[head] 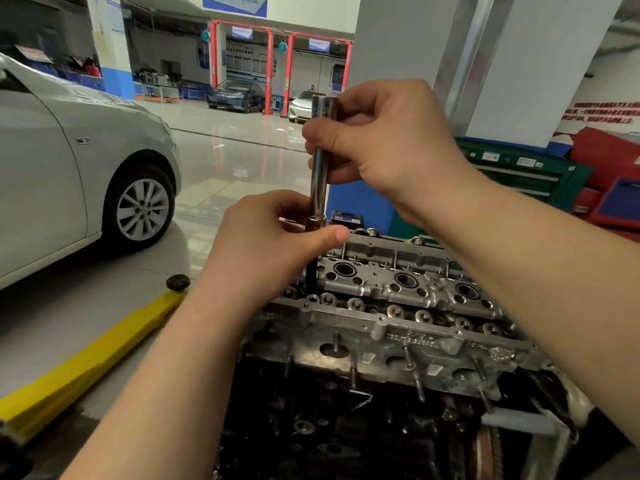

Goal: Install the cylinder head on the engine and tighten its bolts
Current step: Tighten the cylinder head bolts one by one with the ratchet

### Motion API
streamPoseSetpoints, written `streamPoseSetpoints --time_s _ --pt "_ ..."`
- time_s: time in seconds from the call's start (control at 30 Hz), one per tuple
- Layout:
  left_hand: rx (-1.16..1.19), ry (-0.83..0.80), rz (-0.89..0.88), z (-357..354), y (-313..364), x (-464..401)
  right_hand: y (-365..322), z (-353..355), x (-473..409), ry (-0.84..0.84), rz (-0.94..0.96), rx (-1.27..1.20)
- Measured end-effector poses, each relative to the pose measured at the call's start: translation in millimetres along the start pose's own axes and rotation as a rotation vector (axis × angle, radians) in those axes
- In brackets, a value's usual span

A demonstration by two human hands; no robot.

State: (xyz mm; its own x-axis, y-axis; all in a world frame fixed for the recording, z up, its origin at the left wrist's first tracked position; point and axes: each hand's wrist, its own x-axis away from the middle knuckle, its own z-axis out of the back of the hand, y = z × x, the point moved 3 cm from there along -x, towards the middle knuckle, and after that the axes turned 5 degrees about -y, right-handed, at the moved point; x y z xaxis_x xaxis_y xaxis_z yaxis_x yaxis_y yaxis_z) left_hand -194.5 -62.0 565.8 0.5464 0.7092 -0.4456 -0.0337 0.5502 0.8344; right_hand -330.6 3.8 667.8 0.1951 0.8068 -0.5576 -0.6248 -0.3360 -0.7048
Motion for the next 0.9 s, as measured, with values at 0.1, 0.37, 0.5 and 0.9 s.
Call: streamPoseSetpoints --time_s 0.1,0.37,0.5,0.9 --pt "-0.068 0.077 -0.018 0 1 -1 5 -1 1 0.027 0.027 -0.049" --pt "0.292 -0.095 0.024 -5 -13 -8 14 3 2 -0.444 -0.143 -0.277" --pt "0.509 -0.187 0.069 -8 -13 -7 12 0 5 -0.17 -0.127 -0.146" --pt "0.041 0.057 0.024 3 -5 -4 15 -7 15 -0.33 -0.197 -0.46"
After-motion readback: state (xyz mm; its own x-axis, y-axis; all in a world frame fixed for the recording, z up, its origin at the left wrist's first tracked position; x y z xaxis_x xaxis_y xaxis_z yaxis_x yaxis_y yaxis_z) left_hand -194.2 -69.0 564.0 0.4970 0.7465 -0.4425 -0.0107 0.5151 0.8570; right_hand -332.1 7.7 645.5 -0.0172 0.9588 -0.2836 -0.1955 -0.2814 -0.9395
